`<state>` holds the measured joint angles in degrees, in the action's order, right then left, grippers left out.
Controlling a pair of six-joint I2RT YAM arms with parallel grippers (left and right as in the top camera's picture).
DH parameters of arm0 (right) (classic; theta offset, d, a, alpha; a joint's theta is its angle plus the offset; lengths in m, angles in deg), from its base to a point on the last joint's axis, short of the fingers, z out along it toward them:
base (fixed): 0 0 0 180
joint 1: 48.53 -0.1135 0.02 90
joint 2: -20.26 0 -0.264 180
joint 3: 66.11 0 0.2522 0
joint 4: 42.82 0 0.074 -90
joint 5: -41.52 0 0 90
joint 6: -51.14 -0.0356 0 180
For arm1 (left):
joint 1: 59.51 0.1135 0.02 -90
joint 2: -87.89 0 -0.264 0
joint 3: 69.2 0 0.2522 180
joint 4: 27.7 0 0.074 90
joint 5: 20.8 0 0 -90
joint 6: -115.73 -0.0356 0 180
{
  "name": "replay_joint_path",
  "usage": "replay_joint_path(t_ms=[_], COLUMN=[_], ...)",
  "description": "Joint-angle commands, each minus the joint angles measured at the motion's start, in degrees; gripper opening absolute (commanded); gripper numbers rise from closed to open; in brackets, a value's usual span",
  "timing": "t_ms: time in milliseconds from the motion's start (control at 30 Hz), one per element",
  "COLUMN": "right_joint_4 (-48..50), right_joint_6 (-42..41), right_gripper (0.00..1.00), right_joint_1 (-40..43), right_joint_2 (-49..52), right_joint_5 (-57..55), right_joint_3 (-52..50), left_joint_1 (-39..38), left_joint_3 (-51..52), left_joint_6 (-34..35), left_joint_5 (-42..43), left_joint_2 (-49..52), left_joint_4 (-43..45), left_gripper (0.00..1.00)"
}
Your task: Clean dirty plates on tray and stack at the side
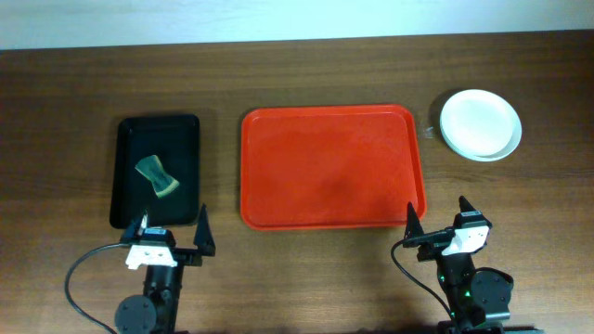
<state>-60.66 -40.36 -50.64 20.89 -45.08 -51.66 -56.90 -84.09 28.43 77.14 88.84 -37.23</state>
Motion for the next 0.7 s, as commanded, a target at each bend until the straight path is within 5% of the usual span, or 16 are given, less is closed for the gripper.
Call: replay_joint_path(t_ms=[0,133,667], right_joint_4=[-0.26,-0.26,-0.26], right_joint_6=[-0.31,-0.31,-0.31], right_gripper=[0.99,0.99,0.98], right_joint_1=[0.31,0.31,0.31], right_joint_2=[-0.42,-0.42,-0.42], right_joint_5=[-0.68,-0.68,-0.68], right_joint_3=[-0.37,-0.37,-0.37], left_joint_1=[-0.39,-0.39,-0.37], left_joint_3=[0.61,0.61,0.61], left_joint_6=[-1.07,-1.05,-2.29], left_joint_5=[-3.58,-8.13,-12.59], left_joint_2=[-0.68,-0.68,-0.68], left_joint_4=[-2.29,-9.31,-8.87], left_gripper=[0.99,0.99,0.99])
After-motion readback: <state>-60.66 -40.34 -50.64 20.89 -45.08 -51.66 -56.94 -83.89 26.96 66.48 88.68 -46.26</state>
